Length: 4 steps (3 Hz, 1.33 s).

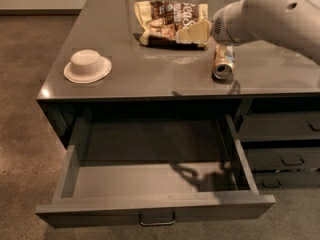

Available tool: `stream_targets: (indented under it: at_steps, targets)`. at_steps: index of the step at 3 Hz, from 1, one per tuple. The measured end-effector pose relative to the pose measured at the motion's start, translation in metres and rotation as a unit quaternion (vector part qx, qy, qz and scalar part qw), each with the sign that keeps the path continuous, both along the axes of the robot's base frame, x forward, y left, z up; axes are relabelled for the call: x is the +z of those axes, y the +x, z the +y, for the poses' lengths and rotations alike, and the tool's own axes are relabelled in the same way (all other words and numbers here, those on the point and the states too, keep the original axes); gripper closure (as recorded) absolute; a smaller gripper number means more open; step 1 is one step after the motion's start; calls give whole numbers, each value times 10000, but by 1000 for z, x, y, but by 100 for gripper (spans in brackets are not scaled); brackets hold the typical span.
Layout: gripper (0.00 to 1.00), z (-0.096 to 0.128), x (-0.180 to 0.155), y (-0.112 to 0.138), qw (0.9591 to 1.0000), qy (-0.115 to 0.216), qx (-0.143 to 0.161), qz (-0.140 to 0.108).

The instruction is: Place orange can into top drawer

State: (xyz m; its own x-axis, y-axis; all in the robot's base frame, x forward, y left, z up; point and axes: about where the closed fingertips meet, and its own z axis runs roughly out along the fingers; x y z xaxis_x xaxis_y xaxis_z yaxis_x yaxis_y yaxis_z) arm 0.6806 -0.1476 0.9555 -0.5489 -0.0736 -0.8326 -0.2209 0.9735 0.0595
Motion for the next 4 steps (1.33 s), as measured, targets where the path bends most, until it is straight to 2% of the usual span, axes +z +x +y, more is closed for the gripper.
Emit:
stream_targets:
  at_steps: [1, 4]
  targets:
    - [0, 0, -24, 17, 9995, -266, -82, 112]
    - [0, 6, -85, 52, 9968, -578, -153, 523]
